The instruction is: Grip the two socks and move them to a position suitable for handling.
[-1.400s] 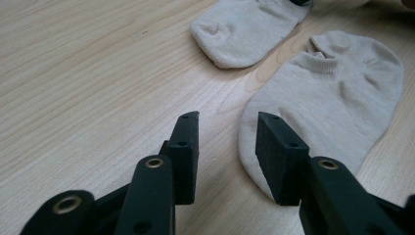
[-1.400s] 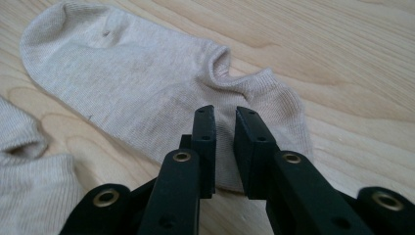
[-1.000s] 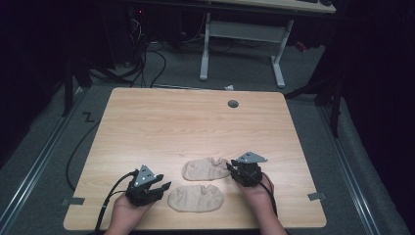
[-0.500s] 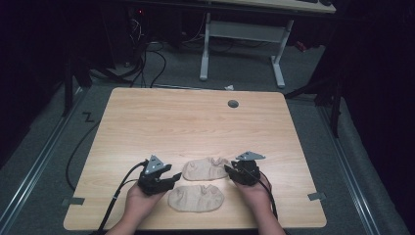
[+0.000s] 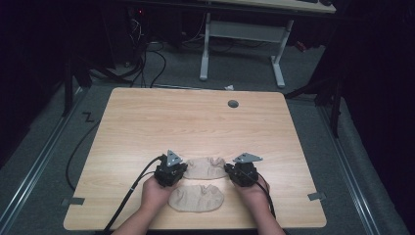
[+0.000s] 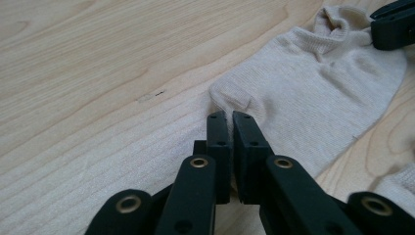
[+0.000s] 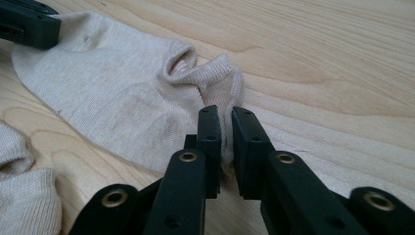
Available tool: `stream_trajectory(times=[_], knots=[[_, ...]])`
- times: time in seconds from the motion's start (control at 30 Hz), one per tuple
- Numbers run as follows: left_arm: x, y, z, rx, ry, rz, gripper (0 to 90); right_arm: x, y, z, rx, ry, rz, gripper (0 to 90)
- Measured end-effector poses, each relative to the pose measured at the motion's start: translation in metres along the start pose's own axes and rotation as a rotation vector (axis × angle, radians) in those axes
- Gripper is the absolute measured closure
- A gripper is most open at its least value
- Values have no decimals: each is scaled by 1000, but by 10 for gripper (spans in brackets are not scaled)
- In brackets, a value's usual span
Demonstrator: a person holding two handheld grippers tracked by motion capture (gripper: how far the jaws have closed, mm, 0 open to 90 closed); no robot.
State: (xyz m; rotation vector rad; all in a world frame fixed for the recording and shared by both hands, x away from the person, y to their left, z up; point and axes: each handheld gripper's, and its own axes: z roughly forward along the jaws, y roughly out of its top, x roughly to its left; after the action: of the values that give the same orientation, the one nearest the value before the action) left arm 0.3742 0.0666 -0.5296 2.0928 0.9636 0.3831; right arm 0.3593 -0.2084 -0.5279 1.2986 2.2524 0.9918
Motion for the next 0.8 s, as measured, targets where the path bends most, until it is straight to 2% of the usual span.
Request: stream_trajectory(times=[0.1,0.13,0.23,0.3,0.47,0.63,0.8], knots=[[-3,3,-8,-30,6,4,867,3,2,-8,-49,-18,-28,847],[-5,4,-13,-41,7,10,867,3,4,-12,-64,-18,-23,847],[-8,8,-25,-51,3,24,867,9,8,-26,-124,-19,-39,847],[-11,7,-32,-53,8,39,867,14,9,-32,-142,-22,-64,848],[-17,0,-56,-60,-13,57,867,24,5,-38,-145,-2,-105,847],[-20,-11,-69,-42,-41,50,867,35,-4,-46,-132,25,-145,846],[-25,-25,-83,-25,-64,64,866,46,-10,-56,-131,51,-174,846]])
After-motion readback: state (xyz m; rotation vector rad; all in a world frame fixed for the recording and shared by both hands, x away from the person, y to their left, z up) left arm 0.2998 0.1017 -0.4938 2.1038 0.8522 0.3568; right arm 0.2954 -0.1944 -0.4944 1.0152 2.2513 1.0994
